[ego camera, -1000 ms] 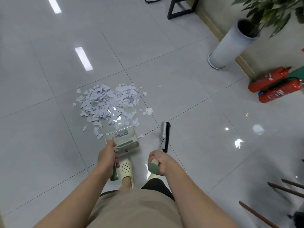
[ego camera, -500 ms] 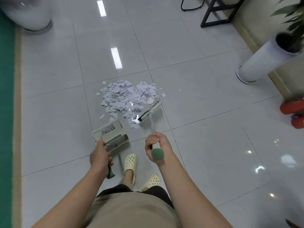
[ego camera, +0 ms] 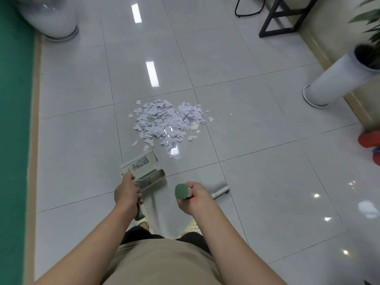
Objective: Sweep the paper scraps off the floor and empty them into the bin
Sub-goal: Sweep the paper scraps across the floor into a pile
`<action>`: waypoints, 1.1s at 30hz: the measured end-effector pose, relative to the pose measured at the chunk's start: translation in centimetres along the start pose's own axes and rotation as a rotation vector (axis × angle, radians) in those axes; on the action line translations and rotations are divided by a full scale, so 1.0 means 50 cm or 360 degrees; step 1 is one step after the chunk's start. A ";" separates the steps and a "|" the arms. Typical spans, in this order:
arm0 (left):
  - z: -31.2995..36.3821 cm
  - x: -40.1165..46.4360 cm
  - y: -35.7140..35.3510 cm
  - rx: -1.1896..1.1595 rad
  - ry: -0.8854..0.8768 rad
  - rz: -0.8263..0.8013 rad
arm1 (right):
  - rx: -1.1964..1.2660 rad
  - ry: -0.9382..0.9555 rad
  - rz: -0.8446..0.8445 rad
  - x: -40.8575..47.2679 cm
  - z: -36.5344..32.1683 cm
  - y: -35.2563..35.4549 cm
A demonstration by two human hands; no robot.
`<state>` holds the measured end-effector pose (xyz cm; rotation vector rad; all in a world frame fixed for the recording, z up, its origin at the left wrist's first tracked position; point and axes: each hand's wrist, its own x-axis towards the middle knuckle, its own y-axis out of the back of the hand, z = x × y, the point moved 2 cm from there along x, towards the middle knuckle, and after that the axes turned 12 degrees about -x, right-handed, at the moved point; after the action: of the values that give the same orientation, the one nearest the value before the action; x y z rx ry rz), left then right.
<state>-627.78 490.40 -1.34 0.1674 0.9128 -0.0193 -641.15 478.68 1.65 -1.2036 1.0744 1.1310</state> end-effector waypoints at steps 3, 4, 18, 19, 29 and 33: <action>0.035 0.038 0.032 0.0032 0.0034 -0.0027 | -0.0057 -0.0040 -0.0056 -0.001 0.053 -0.065; 0.049 0.052 0.046 0.0042 0.0043 -0.0036 | -0.0096 -0.0051 -0.0075 -0.005 0.069 -0.093; 0.217 0.249 0.245 -0.0032 0.0148 -0.0147 | 0.0458 0.0006 -0.0774 0.144 0.084 -0.377; 0.222 0.254 0.247 -0.0055 0.0151 -0.0139 | 0.0501 0.0010 -0.0815 0.141 0.080 -0.381; 0.263 0.271 0.244 -0.0307 0.0174 0.0172 | -0.0477 -0.0167 -0.0450 0.027 0.113 -0.362; 0.279 0.281 0.239 -0.0375 0.0147 0.0342 | -0.0962 -0.0270 -0.0379 0.052 0.113 -0.363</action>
<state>-607.19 500.83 -2.43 0.0468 0.9776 0.2962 -622.74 484.06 1.79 -1.6159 0.4464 1.3858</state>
